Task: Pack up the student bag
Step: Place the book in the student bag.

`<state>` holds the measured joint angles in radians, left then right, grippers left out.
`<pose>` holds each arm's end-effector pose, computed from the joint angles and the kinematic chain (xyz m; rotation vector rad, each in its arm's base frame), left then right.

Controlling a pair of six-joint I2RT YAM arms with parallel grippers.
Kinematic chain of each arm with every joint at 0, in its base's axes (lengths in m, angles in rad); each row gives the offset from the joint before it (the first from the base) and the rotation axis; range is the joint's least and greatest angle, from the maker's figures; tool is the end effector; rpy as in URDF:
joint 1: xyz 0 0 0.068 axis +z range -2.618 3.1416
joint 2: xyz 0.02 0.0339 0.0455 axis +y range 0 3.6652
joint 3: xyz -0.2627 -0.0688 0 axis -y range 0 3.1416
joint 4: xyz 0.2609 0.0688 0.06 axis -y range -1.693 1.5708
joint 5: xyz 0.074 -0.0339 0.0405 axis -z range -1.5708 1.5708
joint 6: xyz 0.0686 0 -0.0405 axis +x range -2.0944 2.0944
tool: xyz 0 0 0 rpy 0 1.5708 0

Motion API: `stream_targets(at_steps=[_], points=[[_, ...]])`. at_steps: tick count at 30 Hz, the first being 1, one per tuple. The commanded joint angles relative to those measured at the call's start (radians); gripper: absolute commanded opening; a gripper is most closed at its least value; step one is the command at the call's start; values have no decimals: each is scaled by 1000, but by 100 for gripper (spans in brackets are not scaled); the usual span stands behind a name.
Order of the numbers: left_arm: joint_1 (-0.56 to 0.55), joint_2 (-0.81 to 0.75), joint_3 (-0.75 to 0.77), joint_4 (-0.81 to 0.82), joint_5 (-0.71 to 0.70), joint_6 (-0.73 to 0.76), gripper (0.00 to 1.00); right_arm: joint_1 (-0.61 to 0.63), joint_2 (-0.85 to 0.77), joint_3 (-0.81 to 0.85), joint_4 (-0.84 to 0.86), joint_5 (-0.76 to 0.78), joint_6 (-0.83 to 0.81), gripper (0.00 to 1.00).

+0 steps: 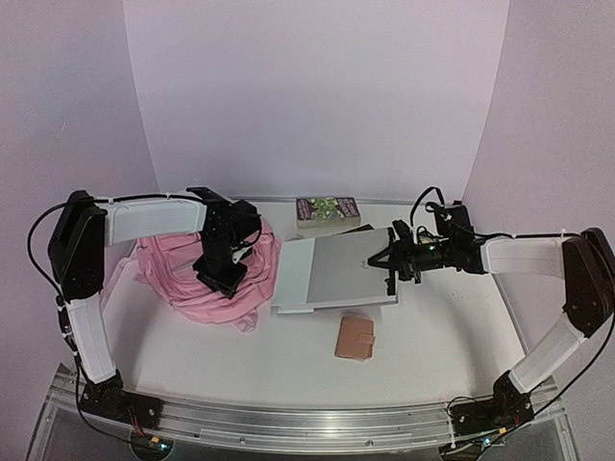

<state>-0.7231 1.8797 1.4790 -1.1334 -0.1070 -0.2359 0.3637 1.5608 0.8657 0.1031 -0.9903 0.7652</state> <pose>0.2813 -0.2385 0.1751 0.7345 2.9679 0.1194 0.3056 0.1777 0.1929 -0.1865 2.3471 1.6771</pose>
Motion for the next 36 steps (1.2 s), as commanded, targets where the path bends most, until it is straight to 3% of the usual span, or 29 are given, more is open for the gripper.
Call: stream_targets(at_steps=[1, 8, 24, 36], points=[[5, 38, -5, 2, -12, 13, 37, 28, -1, 8, 22, 27, -35, 0], [3, 11, 32, 47, 25, -17, 2, 51, 56, 46, 22, 74, -42, 0], [-1, -238, -42, 395, 334, -186, 0, 65, 280, 314, 89, 170, 15, 0], [23, -369, 109, 360, 126, -253, 0, 22, 226, 418, 91, 40, 74, 0]])
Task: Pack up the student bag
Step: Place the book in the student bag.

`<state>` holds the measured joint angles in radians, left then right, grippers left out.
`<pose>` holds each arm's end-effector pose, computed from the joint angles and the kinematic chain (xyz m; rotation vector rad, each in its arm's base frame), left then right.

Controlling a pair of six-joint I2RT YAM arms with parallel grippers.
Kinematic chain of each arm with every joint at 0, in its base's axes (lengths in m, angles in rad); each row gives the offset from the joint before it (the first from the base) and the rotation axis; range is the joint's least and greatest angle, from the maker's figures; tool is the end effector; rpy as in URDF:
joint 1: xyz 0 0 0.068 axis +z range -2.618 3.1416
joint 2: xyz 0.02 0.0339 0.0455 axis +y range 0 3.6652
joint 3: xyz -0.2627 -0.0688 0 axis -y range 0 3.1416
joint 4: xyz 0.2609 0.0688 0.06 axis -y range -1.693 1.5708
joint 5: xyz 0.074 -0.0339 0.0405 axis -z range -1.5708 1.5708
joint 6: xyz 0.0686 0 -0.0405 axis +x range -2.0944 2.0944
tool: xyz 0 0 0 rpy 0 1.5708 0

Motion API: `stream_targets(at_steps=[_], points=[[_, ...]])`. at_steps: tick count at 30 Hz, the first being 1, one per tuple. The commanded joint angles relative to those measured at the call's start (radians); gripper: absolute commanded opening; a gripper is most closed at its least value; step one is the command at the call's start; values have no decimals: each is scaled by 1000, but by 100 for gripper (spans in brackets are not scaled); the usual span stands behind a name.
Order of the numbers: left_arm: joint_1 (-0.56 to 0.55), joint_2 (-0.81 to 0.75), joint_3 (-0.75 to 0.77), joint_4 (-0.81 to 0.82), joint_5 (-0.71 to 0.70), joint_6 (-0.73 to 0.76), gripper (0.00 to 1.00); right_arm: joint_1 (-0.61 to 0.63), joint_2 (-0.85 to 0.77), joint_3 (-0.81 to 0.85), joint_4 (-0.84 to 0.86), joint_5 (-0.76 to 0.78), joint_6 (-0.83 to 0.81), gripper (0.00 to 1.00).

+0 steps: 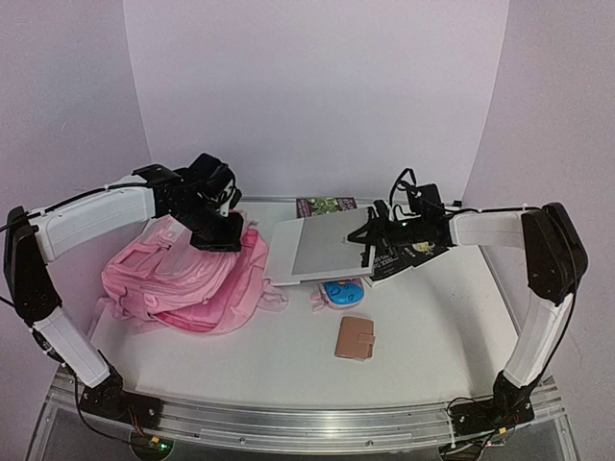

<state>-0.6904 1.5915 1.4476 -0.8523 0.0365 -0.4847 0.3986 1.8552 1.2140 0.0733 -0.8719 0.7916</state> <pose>0.2835 -0.2374 0.2784 0.2856 2.6280 -0.4731 0.3835 0.2185 0.1941 -0.1259 2.3493 1.5798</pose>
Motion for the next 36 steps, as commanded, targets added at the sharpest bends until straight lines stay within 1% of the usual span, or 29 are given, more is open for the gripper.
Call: stream_targets(at_steps=[1, 3, 5, 11, 13, 16, 19, 24, 27, 31, 36], points=[[-5, -82, 160, 60, -35, 3, 0, -14, -81, 69, 121, -100, 52, 0], [4, -88, 180, 24, -74, 19, 0, -14, -100, 67, 122, -131, 60, 0], [13, -106, 177, 17, -78, 38, 0, -13, -125, 68, 122, -160, 60, 0], [27, -178, 140, 58, -2, 98, 0, -15, -165, 79, 121, -201, 74, 0], [29, -189, 152, 45, -14, 102, 0, -34, -186, 94, 113, -204, 55, 0], [31, -187, 175, 9, -56, 101, 0, -95, -212, 115, 93, -186, 55, 0], [32, -181, 176, 9, -51, 102, 0, -144, -213, 128, 73, -174, 74, 0], [32, -167, 175, 37, -12, 114, 0, -145, -233, 98, 69, -165, 93, 0], [32, -169, 174, 79, 23, 122, 0, -120, -245, 60, 72, -176, 117, 0], [33, -179, 176, 124, 40, 127, 0, -38, -240, 1, 103, -170, 142, 0], [34, -178, 190, 140, 73, 133, 0, 54, -191, -40, 236, -158, 264, 0]])
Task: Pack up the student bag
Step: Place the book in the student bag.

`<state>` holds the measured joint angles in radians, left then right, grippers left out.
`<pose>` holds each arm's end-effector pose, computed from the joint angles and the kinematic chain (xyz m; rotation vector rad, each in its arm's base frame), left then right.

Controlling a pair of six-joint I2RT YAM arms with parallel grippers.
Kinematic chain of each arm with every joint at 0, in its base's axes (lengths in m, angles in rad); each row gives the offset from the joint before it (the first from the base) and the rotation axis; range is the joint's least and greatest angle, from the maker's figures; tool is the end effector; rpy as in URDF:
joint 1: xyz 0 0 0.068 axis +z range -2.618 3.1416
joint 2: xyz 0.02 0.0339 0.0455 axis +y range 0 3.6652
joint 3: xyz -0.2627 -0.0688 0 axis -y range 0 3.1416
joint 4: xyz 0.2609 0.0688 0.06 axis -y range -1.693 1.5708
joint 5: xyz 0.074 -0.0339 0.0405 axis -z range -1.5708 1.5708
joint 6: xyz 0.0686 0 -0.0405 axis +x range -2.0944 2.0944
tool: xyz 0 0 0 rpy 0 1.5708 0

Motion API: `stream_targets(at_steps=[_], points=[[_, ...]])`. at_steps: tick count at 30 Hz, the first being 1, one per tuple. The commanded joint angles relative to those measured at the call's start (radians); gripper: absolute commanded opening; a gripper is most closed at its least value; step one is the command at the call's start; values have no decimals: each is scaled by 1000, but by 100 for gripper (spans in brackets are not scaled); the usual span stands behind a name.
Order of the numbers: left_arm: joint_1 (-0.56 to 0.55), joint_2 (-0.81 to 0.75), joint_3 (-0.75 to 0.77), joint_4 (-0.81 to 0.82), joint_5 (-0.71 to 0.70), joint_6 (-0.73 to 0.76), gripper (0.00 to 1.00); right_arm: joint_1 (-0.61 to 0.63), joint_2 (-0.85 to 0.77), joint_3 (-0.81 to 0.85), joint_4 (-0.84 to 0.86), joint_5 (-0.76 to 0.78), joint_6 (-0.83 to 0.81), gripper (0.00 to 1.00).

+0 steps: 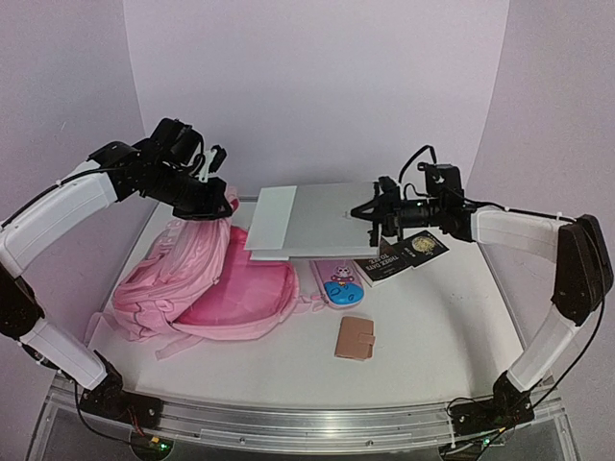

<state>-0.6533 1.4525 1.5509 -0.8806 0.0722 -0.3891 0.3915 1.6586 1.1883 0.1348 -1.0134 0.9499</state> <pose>0.2700 -0.2129 0.3593 0.3562 2.4035 -0.5794 0.3539 0.2091 0.2741 -0.2117 2.1901 1.7938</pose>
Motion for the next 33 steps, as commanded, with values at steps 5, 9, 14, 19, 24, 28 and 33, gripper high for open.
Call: stream_targets(at_steps=[5, 9, 14, 19, 24, 28, 33], points=[[-2, -48, 73, 208, 90, 46, 0, 154, 83, -47, 338, 22, 240, 0], [-2, -43, 72, 235, 138, 52, 0, 223, 156, -8, 382, 102, 289, 0], [-2, -40, 86, 246, 157, 61, 0, 295, 259, 49, 473, 209, 363, 0], [-2, -41, 89, 242, 176, 73, 0, 351, 369, 136, 570, 248, 447, 0], [0, -38, 87, 242, 188, 85, 0, 417, 433, 201, 549, 328, 430, 0], [0, -31, 89, 251, 221, 97, 0, 460, 528, 266, 537, 356, 423, 0], [-1, -30, 91, 259, 262, 101, 0, 479, 627, 314, 501, 397, 380, 0]])
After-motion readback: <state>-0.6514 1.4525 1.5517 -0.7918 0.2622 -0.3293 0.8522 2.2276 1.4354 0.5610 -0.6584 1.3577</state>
